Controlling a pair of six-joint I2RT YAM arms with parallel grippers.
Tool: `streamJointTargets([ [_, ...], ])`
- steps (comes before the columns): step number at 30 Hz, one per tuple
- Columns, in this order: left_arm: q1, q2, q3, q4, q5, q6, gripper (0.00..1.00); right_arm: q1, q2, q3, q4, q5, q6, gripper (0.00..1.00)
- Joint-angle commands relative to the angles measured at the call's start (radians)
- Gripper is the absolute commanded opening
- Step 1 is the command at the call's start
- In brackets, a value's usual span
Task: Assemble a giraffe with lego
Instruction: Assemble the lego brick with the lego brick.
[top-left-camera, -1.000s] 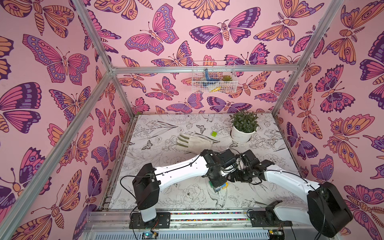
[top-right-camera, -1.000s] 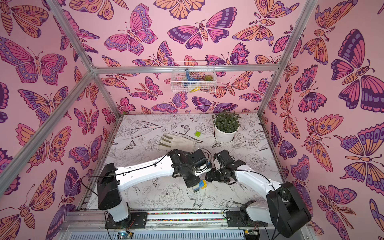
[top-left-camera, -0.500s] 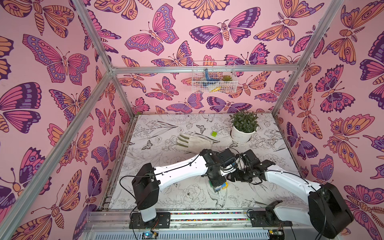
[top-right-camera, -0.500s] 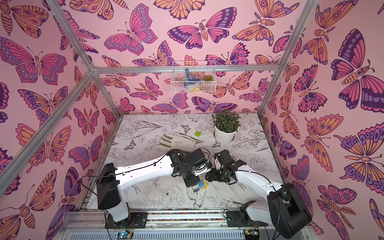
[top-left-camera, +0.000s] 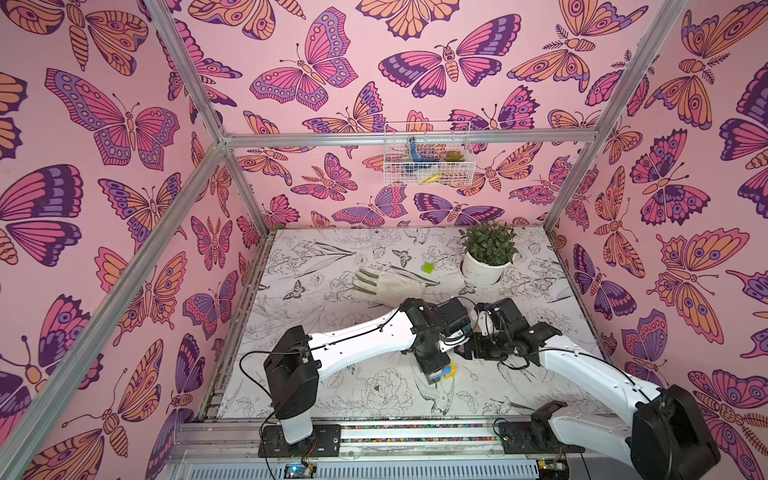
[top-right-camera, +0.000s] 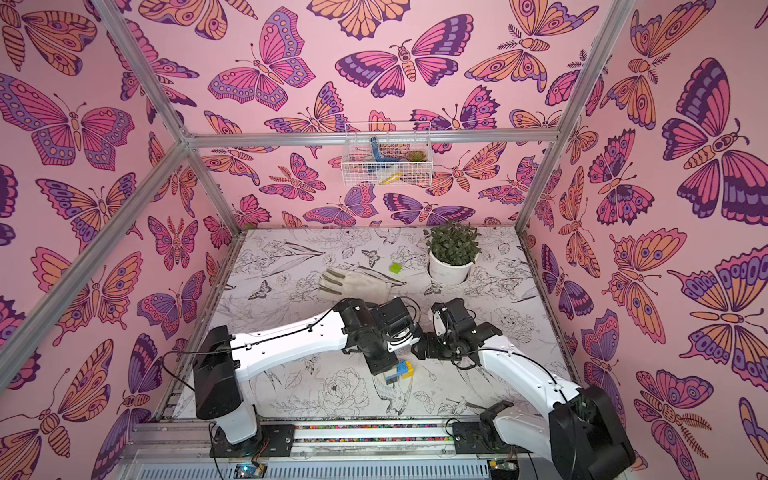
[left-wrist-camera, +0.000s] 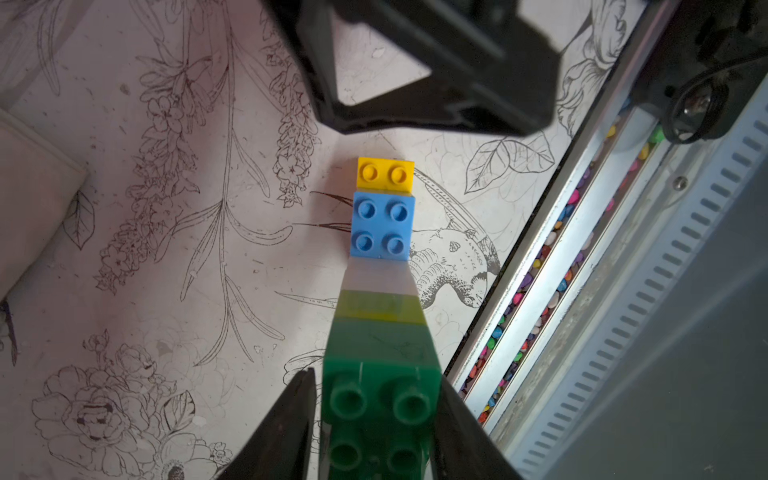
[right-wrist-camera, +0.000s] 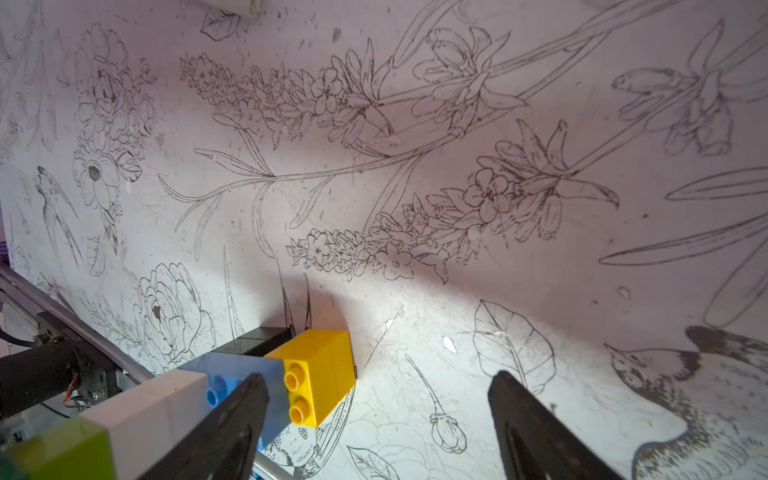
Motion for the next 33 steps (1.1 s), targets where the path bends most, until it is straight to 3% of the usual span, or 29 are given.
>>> streamJointTargets([
  [1,0.007,-0.006,0.025,-0.042,-0.023,-0.002,0.55,-0.012,-0.038,0.001,-0.036,0.016,0.007,0.87],
  [11,0.007,-0.152,-0.014,0.026,-0.044,-0.045,0.66,-0.035,-0.148,0.066,-0.164,-0.033,-0.034,0.88],
  [17,0.012,-0.323,-0.181,0.119,-0.11,-0.177,0.8,-0.034,-0.159,0.17,-0.182,-0.172,-0.033,0.88],
  [21,0.059,-0.407,-0.285,0.181,-0.094,-0.268,0.81,0.009,-0.093,0.22,-0.157,-0.275,-0.056,0.88],
  [27,0.113,-0.45,-0.336,0.213,-0.07,-0.311,0.83,0.102,-0.032,0.263,-0.164,-0.24,-0.095,0.88],
  [28,0.121,-0.455,-0.343,0.217,-0.068,-0.317,0.9,0.115,-0.03,0.265,-0.167,-0.236,-0.099,0.88],
  [33,0.145,-0.47,-0.371,0.226,-0.059,-0.324,0.91,0.175,0.003,0.272,-0.175,-0.215,-0.112,0.88],
])
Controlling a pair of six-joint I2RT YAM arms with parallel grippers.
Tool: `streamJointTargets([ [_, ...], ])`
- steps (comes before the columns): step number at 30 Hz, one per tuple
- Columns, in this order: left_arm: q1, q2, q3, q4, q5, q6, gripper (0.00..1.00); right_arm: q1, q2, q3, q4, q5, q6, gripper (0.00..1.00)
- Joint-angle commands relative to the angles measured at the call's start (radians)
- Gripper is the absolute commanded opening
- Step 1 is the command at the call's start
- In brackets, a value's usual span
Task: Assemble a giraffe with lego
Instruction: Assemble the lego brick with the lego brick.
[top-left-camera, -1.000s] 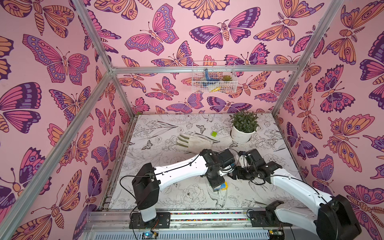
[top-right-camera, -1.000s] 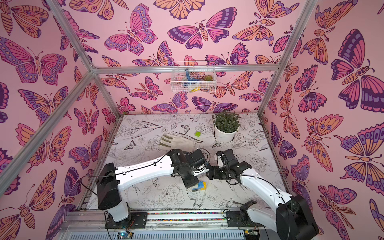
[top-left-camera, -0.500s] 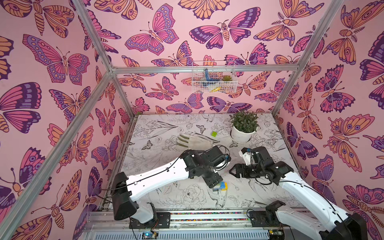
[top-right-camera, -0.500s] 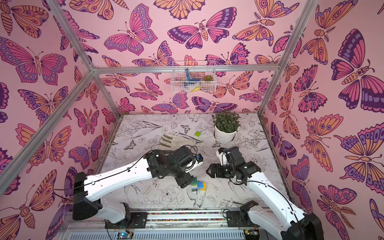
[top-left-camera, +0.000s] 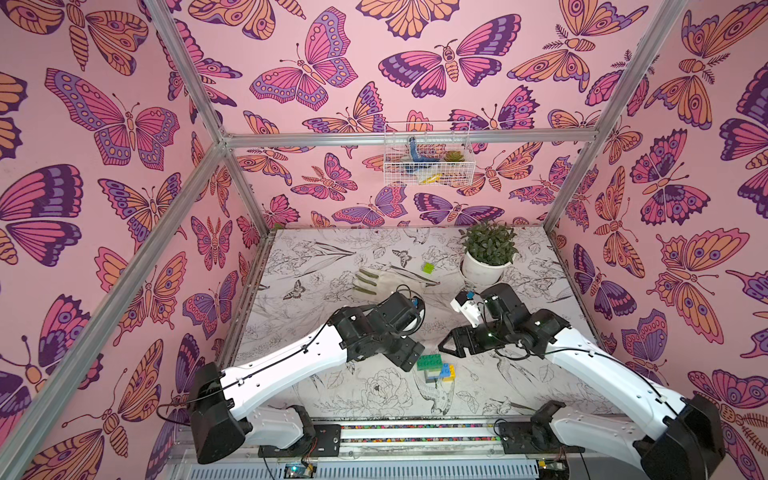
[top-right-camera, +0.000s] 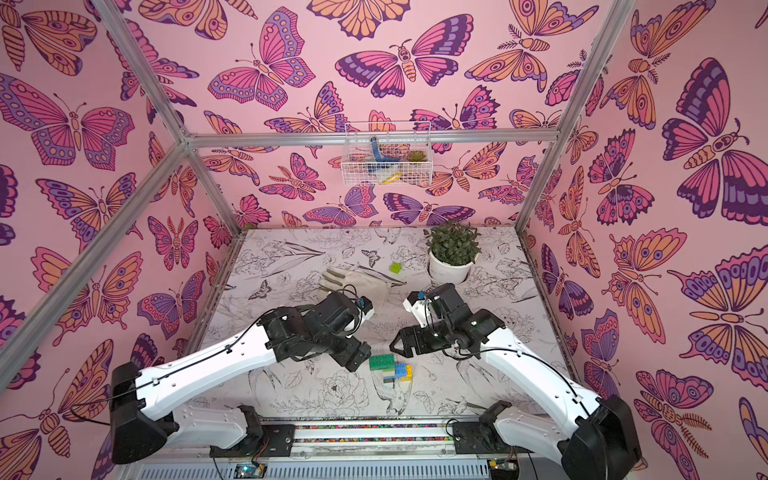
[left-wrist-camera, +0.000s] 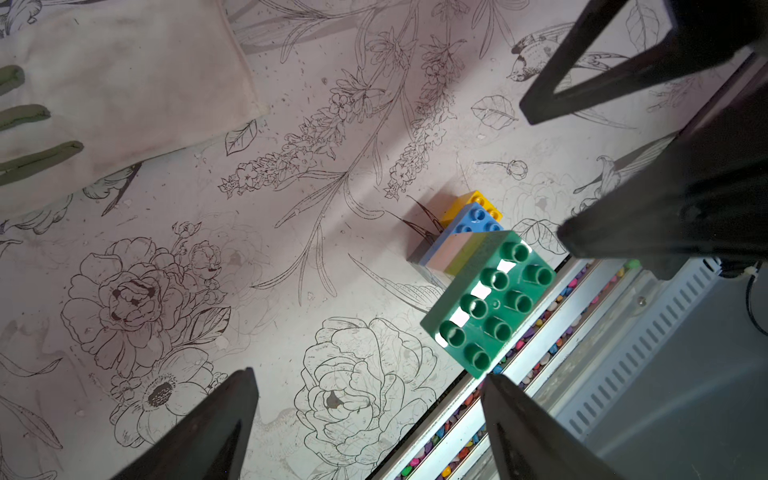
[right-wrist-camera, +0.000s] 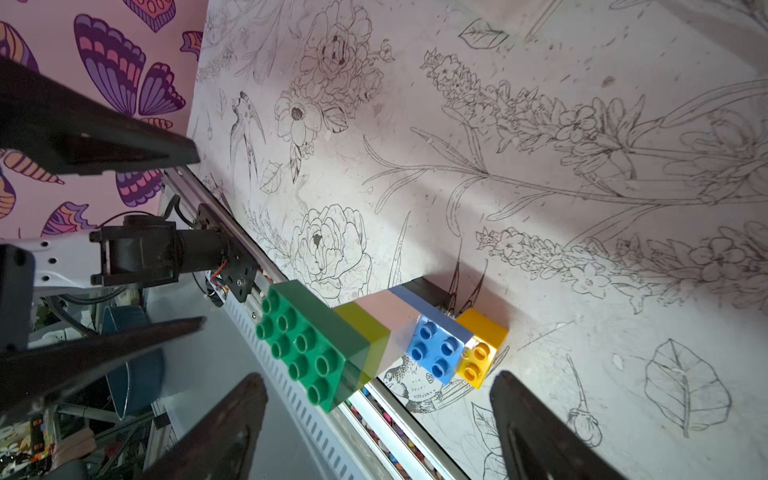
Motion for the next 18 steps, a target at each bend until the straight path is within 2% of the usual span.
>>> streamJointTargets([
  [1,0.013,-0.017,-0.023,0.021,0.011,-0.021,0.91,0.034,0.027,0.029,-0.025,0.014,-0.031,0.88],
  [18,0.07,-0.002,0.014,0.019,0.022,-0.016,0.9,0.054,0.126,0.039,-0.146,0.151,-0.127,0.87],
])
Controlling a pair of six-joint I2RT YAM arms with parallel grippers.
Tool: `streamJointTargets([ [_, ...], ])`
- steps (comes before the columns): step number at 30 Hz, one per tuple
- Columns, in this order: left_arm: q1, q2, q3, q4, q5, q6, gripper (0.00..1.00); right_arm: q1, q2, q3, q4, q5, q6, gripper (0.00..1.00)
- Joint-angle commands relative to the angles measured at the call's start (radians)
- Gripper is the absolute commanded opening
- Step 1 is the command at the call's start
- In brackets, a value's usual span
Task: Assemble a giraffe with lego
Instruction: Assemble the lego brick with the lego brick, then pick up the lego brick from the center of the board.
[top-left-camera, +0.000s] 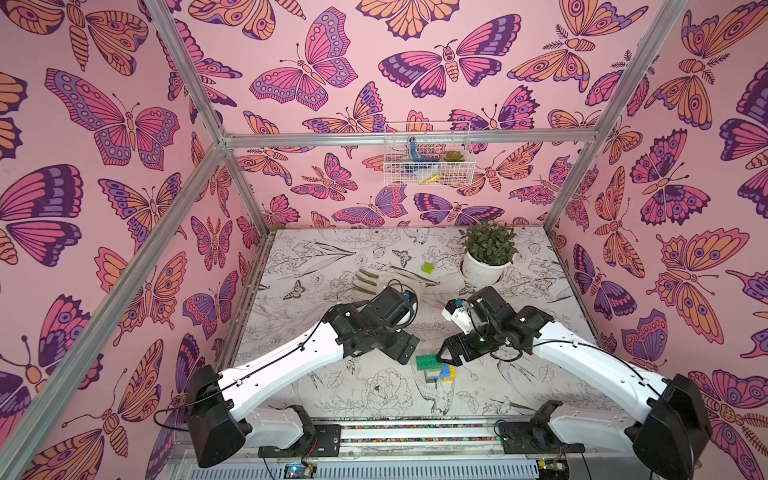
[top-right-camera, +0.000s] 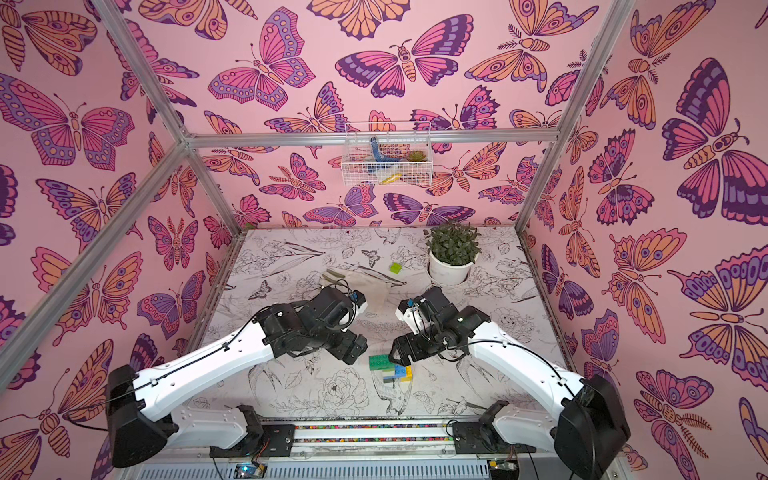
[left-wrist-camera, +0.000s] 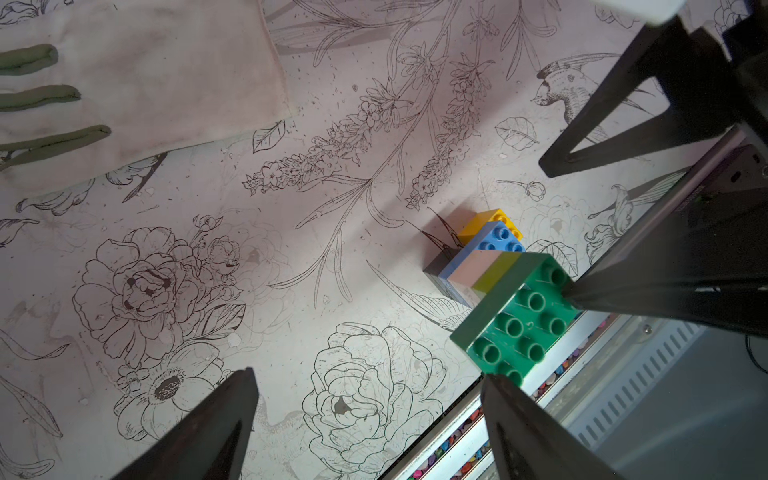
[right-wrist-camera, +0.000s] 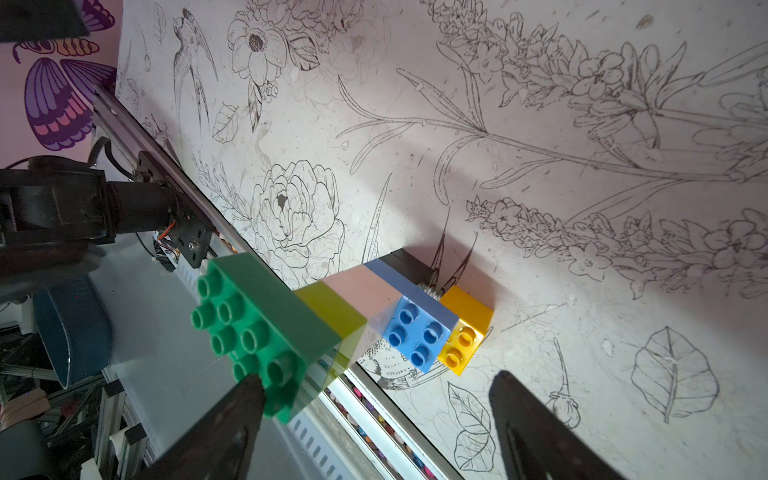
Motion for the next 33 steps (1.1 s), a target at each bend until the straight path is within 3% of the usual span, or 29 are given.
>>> streamJointTargets([
  [1,0.011,0.003,0.026,0.009,0.008,-0.004,0.9,0.008,0.031,0.005,-0.072,0.089,-0.034,0.87],
  [7,0.034,0.013,0.056,0.004,0.002,-0.001,0.9,0.008,0.026,0.012,-0.099,0.117,-0.044,0.87],
  [11,0.07,0.049,0.087,0.063,-0.011,0.042,0.94,0.006,-0.055,0.045,-0.072,0.11,-0.008,0.88],
  [15,0.161,0.174,0.146,0.166,0.05,0.119,0.98,0.003,-0.165,0.074,0.004,0.113,0.075,0.91],
  [17,0.203,0.272,0.214,0.191,0.083,0.158,0.98,-0.007,-0.218,0.075,0.035,0.125,0.111,0.99],
  [25,0.323,0.73,0.63,0.203,0.216,0.22,0.98,-0.148,-0.283,0.098,-0.045,0.194,0.187,0.99],
  [29,0.345,0.959,0.881,0.178,0.216,0.225,0.98,-0.239,-0.272,0.102,-0.077,0.234,0.192,0.99],
  [33,0.356,1.155,1.129,0.132,0.22,0.211,0.97,-0.266,-0.224,0.148,-0.108,0.268,0.155,0.99],
])
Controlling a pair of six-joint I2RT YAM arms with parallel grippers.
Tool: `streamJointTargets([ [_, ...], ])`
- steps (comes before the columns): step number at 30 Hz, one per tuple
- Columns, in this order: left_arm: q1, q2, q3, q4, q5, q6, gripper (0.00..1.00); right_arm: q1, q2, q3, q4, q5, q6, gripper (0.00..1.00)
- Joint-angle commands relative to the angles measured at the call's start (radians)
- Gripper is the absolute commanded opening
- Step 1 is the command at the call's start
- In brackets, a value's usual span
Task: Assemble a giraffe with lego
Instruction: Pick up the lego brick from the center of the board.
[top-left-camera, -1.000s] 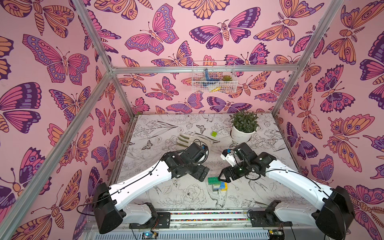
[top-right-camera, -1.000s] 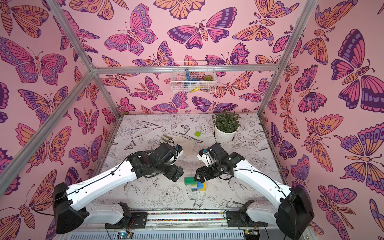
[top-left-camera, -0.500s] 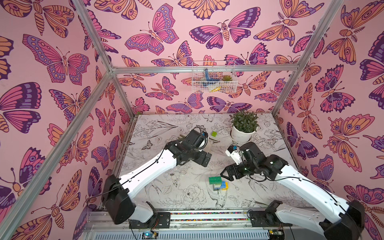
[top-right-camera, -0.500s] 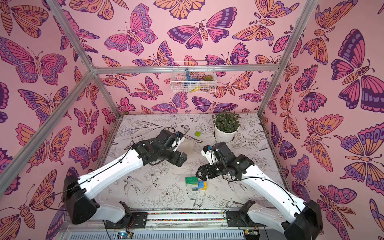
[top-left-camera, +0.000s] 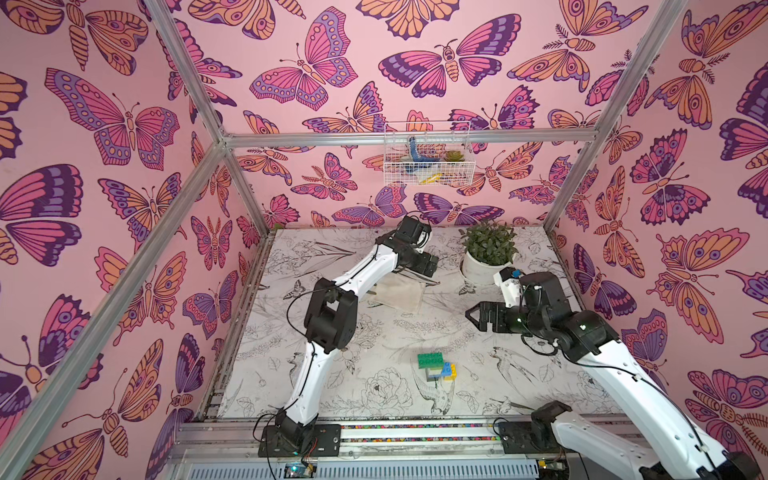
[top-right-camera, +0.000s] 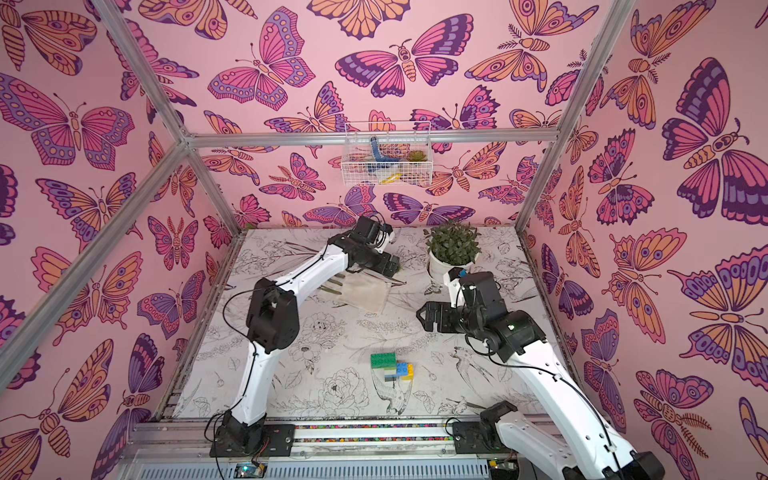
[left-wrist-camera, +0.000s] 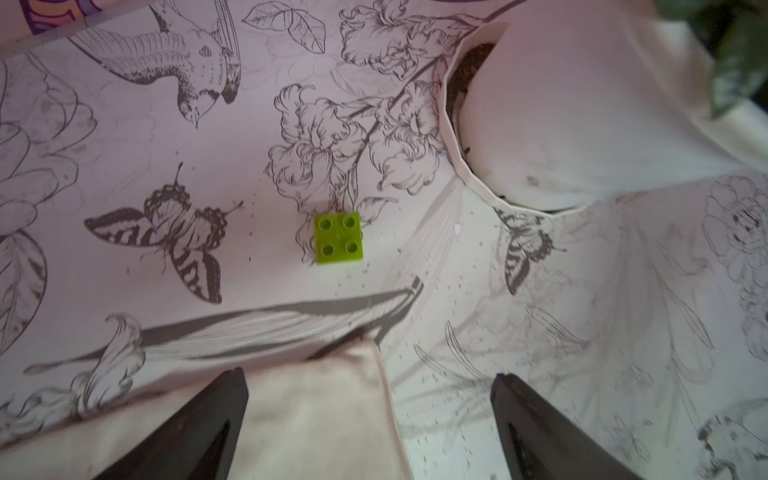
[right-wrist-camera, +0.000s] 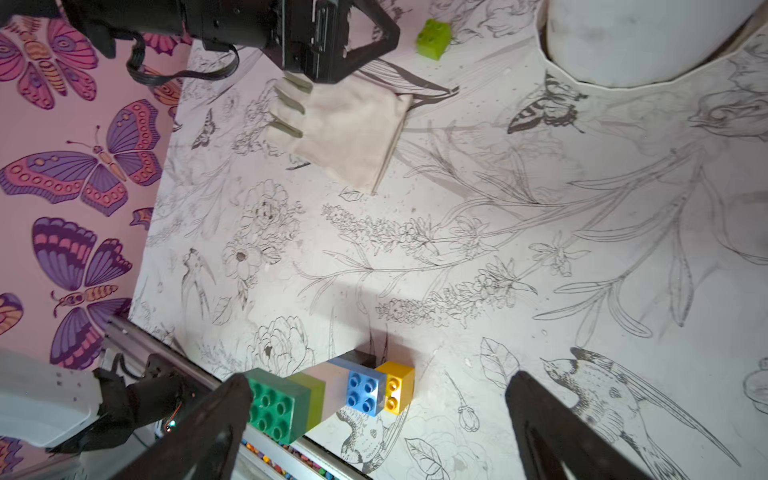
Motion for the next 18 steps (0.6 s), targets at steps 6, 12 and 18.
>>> streamJointTargets([
  [6,0.013,0.294,0.386,-0.126,-0.006,0.034,0.94,-0.025,0.085,0.096,-0.074,0.073,-0.053,0.99],
  [12,0.013,0.335,0.396,-0.132,-0.062,0.077,0.93,-0.059,0.116,0.117,-0.09,0.059,-0.076,0.99],
  [18,0.011,0.363,0.399,-0.126,-0.085,0.092,0.92,-0.087,0.135,0.124,-0.098,0.04,-0.089,0.99],
])
